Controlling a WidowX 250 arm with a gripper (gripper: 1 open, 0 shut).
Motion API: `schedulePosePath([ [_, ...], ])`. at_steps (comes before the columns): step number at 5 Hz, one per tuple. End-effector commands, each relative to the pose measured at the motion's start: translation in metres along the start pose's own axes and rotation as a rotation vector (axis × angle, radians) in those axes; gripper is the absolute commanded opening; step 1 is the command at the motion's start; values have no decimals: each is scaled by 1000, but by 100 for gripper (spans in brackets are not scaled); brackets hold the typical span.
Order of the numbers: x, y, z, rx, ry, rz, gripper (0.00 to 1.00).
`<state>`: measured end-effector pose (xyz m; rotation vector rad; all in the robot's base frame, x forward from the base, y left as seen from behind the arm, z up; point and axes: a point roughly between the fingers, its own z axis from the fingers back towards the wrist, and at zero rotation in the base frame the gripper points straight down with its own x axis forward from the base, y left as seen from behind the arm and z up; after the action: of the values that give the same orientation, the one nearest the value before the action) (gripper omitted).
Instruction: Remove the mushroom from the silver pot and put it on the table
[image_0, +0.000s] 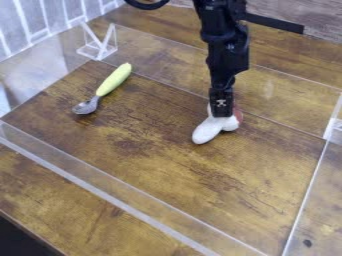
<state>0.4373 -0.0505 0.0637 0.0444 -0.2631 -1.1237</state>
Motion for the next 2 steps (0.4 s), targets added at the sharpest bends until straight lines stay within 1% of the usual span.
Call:
schedulePosePath([
  [1,-5,26,47,113,-78,-17,100],
  [2,-13,32,48,108,-108,-37,100],
])
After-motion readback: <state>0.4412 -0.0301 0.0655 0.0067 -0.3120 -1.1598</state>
